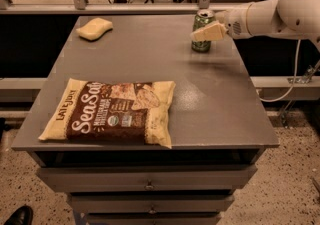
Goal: Move green can near sponge
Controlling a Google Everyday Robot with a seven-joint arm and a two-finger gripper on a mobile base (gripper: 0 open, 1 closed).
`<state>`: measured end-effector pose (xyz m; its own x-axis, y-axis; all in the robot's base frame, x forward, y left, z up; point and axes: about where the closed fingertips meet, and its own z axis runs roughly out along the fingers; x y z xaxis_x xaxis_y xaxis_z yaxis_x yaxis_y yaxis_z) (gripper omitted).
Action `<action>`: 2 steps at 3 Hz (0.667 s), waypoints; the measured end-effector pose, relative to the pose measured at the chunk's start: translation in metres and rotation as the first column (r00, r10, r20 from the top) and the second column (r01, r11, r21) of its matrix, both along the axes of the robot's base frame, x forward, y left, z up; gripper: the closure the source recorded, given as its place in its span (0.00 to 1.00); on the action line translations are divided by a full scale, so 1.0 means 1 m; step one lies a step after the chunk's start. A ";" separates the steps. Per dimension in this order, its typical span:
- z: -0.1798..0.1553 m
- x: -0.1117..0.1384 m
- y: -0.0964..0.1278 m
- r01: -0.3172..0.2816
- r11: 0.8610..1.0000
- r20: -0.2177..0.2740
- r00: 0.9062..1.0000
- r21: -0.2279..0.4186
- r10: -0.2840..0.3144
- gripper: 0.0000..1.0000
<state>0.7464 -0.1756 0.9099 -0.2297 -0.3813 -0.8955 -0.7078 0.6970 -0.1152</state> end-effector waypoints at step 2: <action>0.034 -0.001 0.018 -0.065 0.993 0.095 0.994 0.098 0.056 0.80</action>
Offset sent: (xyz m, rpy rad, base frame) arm -0.0078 0.0149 0.0491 0.1198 -0.1304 0.0748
